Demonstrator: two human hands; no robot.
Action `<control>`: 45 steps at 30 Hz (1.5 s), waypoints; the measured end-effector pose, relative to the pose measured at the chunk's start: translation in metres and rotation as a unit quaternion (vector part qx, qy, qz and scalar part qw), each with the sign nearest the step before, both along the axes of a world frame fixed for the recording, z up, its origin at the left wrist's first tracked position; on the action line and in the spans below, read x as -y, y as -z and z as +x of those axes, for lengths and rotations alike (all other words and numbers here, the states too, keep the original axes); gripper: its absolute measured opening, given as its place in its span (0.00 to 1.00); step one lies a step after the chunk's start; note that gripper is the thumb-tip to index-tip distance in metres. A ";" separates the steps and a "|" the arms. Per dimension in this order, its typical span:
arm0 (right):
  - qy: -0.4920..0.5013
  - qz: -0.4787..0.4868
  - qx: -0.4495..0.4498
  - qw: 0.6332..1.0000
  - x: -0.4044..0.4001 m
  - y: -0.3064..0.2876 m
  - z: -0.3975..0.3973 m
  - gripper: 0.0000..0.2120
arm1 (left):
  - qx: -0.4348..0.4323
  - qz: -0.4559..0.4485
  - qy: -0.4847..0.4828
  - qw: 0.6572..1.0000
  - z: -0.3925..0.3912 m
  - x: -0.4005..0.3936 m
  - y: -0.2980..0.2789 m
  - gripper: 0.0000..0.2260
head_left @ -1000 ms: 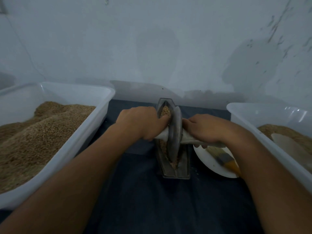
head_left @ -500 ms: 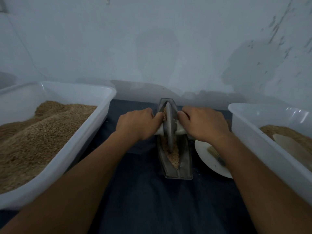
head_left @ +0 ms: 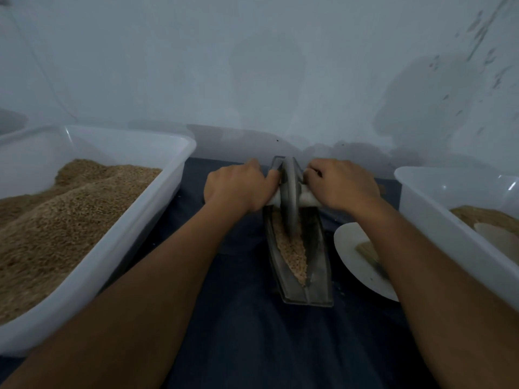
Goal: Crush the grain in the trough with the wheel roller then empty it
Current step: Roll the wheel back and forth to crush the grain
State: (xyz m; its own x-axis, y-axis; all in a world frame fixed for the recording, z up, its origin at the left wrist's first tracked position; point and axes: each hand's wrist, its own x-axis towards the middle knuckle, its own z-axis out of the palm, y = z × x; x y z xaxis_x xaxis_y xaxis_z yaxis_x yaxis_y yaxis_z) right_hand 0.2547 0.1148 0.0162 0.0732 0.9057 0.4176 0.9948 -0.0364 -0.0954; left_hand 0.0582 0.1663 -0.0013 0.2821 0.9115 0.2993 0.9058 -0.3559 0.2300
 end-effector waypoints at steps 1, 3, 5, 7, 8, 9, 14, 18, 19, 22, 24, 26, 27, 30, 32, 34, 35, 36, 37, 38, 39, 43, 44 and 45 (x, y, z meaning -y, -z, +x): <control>0.001 -0.012 -0.014 1.000 -0.003 -0.001 0.001 0.14 | 0.002 -0.001 -0.002 1.000 0.000 -0.002 0.000 0.28; 0.004 -0.029 -0.031 0.999 -0.009 -0.002 0.005 0.13 | 0.007 0.003 -0.001 1.000 0.002 -0.006 -0.001 0.26; 0.007 -0.041 -0.044 0.998 -0.015 -0.002 0.009 0.13 | 0.010 0.019 0.003 1.000 0.005 -0.008 -0.003 0.25; 0.007 -0.053 -0.063 0.997 -0.021 0.000 0.013 0.13 | 0.006 0.043 0.008 0.999 0.010 -0.011 -0.004 0.24; 0.004 -0.059 -0.073 0.996 -0.024 0.001 0.015 0.13 | 0.001 0.050 0.009 0.999 0.012 -0.014 -0.005 0.25; 0.000 -0.064 -0.081 0.995 -0.027 0.002 0.017 0.13 | -0.004 0.052 0.011 0.999 0.014 -0.016 -0.007 0.25; -0.013 -0.082 -0.104 0.991 -0.040 0.000 0.021 0.12 | -0.012 0.039 0.016 0.999 0.017 -0.029 -0.010 0.28; -0.011 -0.095 -0.105 0.990 -0.050 -0.002 0.023 0.14 | -0.009 0.025 0.013 1.000 0.017 -0.039 -0.011 0.29; -0.016 -0.099 -0.104 0.990 -0.052 -0.003 0.023 0.13 | -0.009 0.023 0.014 1.000 0.017 -0.041 -0.011 0.29; -0.013 -0.102 -0.100 0.990 -0.058 -0.007 0.023 0.13 | -0.004 0.017 0.009 1.000 0.018 -0.046 -0.011 0.28; -0.007 -0.096 -0.095 0.991 -0.062 -0.010 0.023 0.14 | 0.001 0.010 0.004 1.000 0.020 -0.049 -0.011 0.28; -0.010 -0.092 -0.092 0.991 -0.066 -0.011 0.024 0.11 | 0.005 0.001 0.001 1.000 0.020 -0.052 -0.011 0.27; -0.012 -0.092 -0.090 0.992 -0.068 -0.011 0.024 0.10 | 0.006 -0.003 0.000 1.000 0.020 -0.053 -0.012 0.27; -0.011 -0.104 -0.091 0.990 -0.073 -0.013 0.026 0.08 | 0.008 -0.016 0.000 1.000 0.021 -0.055 -0.013 0.27; -0.008 -0.106 -0.095 0.990 -0.074 -0.013 0.027 0.08 | 0.011 -0.017 0.001 1.000 0.021 -0.057 -0.013 0.27; -0.002 -0.091 -0.093 0.991 -0.074 -0.013 0.027 0.08 | 0.014 -0.018 0.002 1.000 0.021 -0.057 -0.013 0.26; 0.001 -0.085 -0.093 0.992 -0.074 -0.012 0.027 0.09 | 0.014 -0.019 0.002 1.000 0.021 -0.057 -0.013 0.26; 0.004 -0.083 -0.094 0.992 -0.074 -0.012 0.027 0.10 | 0.014 -0.019 0.001 1.000 0.021 -0.056 -0.013 0.26; 0.007 -0.084 -0.095 0.992 -0.073 -0.011 0.027 0.11 | 0.013 -0.017 0.000 1.000 0.022 -0.056 -0.013 0.26; 0.011 -0.086 -0.094 0.992 -0.073 -0.011 0.027 0.12 | 0.013 -0.014 0.000 1.000 0.023 -0.055 -0.013 0.25; 0.015 -0.090 -0.091 0.992 -0.072 -0.010 0.027 0.14 | 0.011 -0.011 -0.001 1.000 0.023 -0.054 -0.014 0.25; 0.031 -0.115 -0.095 0.988 -0.063 -0.007 0.027 0.20 | -0.004 0.009 0.003 1.000 0.025 -0.046 -0.015 0.23; 0.030 -0.118 -0.097 0.988 -0.060 -0.006 0.027 0.20 | -0.009 0.016 0.005 1.000 0.025 -0.043 -0.015 0.24; 0.026 -0.118 -0.097 0.988 -0.057 -0.004 0.027 0.20 | -0.014 0.022 0.006 1.000 0.026 -0.041 -0.016 0.25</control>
State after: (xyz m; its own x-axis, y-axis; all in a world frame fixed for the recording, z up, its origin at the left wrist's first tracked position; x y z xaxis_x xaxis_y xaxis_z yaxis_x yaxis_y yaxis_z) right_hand 0.2816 0.1717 0.0206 0.1808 0.9689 0.1690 0.9548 -0.1316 -0.2666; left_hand 0.0843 0.2069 0.0146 0.3027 0.8940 0.3305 0.9069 -0.3768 0.1885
